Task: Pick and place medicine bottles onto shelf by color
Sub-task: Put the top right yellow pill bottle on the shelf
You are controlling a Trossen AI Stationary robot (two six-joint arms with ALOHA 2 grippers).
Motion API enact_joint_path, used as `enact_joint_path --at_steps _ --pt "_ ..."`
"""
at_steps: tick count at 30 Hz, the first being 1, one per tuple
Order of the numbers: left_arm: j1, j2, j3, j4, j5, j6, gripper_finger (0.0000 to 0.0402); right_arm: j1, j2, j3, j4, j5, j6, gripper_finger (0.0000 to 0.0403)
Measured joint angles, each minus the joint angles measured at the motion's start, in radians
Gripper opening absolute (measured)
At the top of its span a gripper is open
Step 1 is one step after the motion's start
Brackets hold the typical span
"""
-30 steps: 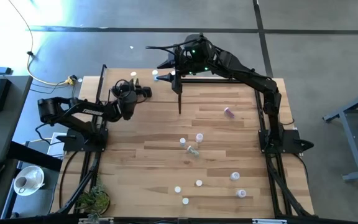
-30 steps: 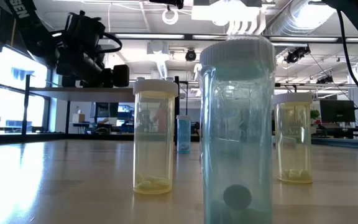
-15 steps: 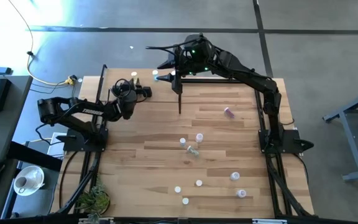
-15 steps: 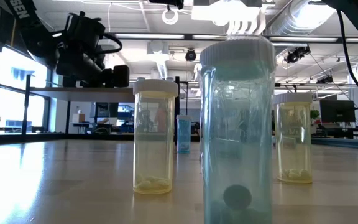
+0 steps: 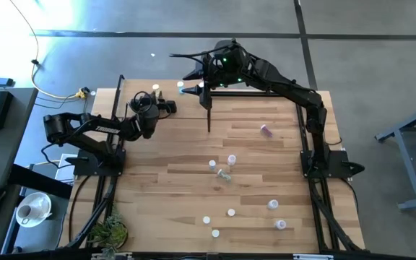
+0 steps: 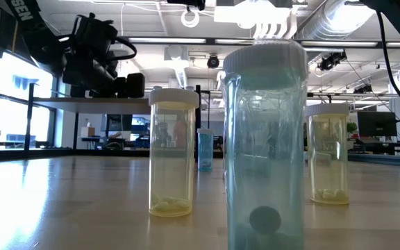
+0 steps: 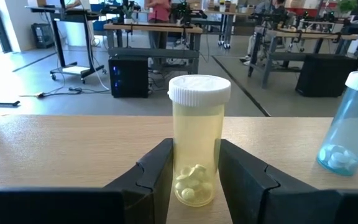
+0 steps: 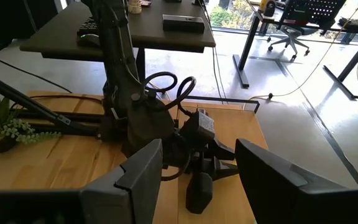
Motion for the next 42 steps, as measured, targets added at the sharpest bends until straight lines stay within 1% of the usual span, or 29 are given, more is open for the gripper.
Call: enact_joint_path --at_steps 5,10,21,27,30,37,40,42 --pt "0.000 0.000 0.000 0.000 0.004 0.001 0.0115 0.000 0.000 0.000 0.000 0.000 0.000 0.0195" --pt "0.000 0.000 0.000 0.000 0.033 0.006 0.0115 0.000 0.000 0.000 0.000 0.000 0.000 0.0195" --pt "0.000 0.001 0.001 -0.002 0.021 0.007 0.0115 0.000 0.000 0.000 0.000 0.000 0.000 0.0195" --pt "0.000 0.000 0.001 -0.002 0.039 0.010 0.0118 0.000 0.000 0.000 0.000 0.000 0.000 0.0195" --pt "0.000 0.000 0.001 -0.002 0.039 0.010 0.0130 0.000 0.000 0.000 0.000 0.000 0.000 0.0195" --pt "0.000 0.001 0.002 -0.002 0.029 0.009 0.0173 0.000 0.000 0.000 0.000 0.000 0.000 0.0195" --pt "-0.004 -0.010 0.001 -0.009 0.024 0.008 0.0181 0.000 0.000 0.000 0.000 0.000 0.000 0.0195" --pt "-0.013 -0.016 0.001 -0.012 0.041 0.009 0.0181 0.000 0.000 0.000 0.000 0.000 0.000 0.0195"
